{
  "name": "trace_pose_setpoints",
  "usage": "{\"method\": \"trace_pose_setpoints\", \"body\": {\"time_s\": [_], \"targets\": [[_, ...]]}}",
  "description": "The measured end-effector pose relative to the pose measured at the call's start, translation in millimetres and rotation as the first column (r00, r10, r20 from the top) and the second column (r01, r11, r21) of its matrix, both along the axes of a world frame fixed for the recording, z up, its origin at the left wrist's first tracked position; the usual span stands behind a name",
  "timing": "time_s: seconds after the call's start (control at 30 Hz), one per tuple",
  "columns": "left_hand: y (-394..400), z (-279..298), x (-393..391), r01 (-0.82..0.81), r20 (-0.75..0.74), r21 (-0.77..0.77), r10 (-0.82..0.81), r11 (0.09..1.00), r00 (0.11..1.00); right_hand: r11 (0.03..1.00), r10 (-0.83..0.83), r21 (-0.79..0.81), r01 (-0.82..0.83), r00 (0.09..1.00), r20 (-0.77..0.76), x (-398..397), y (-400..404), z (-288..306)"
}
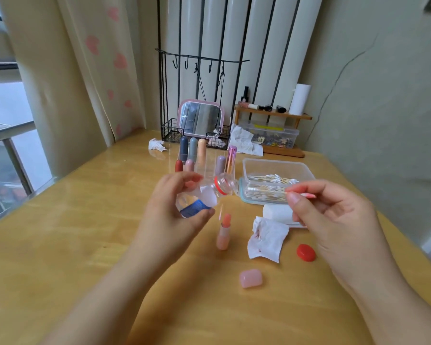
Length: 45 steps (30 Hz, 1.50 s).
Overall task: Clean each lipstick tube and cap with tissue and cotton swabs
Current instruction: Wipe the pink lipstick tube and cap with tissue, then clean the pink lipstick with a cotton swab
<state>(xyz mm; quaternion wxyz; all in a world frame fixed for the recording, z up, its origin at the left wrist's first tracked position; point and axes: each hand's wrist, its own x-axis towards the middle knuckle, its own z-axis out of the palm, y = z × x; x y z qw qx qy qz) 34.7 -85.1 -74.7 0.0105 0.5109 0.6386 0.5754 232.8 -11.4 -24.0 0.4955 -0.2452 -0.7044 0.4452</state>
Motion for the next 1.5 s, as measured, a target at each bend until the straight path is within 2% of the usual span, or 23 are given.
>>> {"method": "trace_pose_setpoints", "body": {"time_s": [0.1,0.2,0.27,0.33,0.43,0.6,0.7,0.77,0.8,0.87,0.97,1.07,1.2,1.33,1.4,1.5], "targets": [[-2,2,2,0.036,-0.115,0.025,-0.033,0.999,0.993,0.987,-0.022,0.159,0.004,0.994,0.111,-7,3,14],[-3,4,1,0.051,-0.165,0.038,-0.044,0.998,0.985,0.948,-0.06,0.314,-0.046,0.946,0.32,-16,8,21],[-3,5,0,0.048,-0.19,0.036,-0.04,0.998,0.981,0.89,-0.107,0.441,-0.113,0.89,0.443,-21,13,23],[-4,4,-1,0.036,-0.236,0.026,-0.029,0.999,0.971,0.813,-0.142,0.551,-0.19,0.852,0.504,-27,17,24],[-5,3,-2,-0.004,-0.32,0.002,0.004,1.0,0.947,0.721,-0.181,0.63,-0.289,0.799,0.574,-35,24,23],[-5,3,-6,-0.029,-0.34,0.005,0.028,1.0,0.94,0.664,-0.18,0.673,-0.328,0.803,0.569,-41,30,19],[-4,3,-7,-0.054,-0.35,0.008,0.053,0.999,0.935,0.679,-0.213,0.693,-0.242,0.839,0.501,-42,28,12],[-4,3,-7,-0.107,-0.306,-0.007,0.1,0.994,0.947,0.707,-0.237,0.695,-0.129,0.883,0.406,-42,24,10],[-4,2,-7,-0.132,-0.249,-0.026,0.122,0.991,0.961,0.749,-0.237,0.66,-0.064,0.903,0.357,-41,22,9],[-2,-1,-8,-0.146,-0.076,-0.069,0.141,0.987,0.987,0.875,-0.215,0.482,0.037,0.923,0.319,-39,22,9],[4,-11,-16,-0.135,0.154,-0.121,0.153,0.983,0.976,0.973,-0.174,0.208,0.095,0.898,0.404,-32,26,3],[11,-23,-23,-0.142,0.24,-0.185,0.185,0.972,0.953,0.993,-0.087,-0.039,0.111,0.917,0.39,-25,25,-7],[14,-31,-24,-0.129,0.266,-0.227,0.188,0.965,0.946,0.933,-0.059,-0.331,0.145,0.965,0.256,-15,20,-23],[16,-37,-25,-0.145,0.221,-0.26,0.205,0.955,0.953,0.836,-0.005,-0.545,0.06,0.995,0.102,-10,15,-36],[17,-37,-23,-0.246,0.08,-0.236,0.271,0.94,0.959,0.787,0.035,-0.617,0.0,0.998,0.045,-7,12,-37],[9,-25,-9,-0.35,-0.171,0.056,0.354,0.935,0.919,0.759,0.082,-0.649,-0.054,0.997,0.012,-3,9,-36]]}}
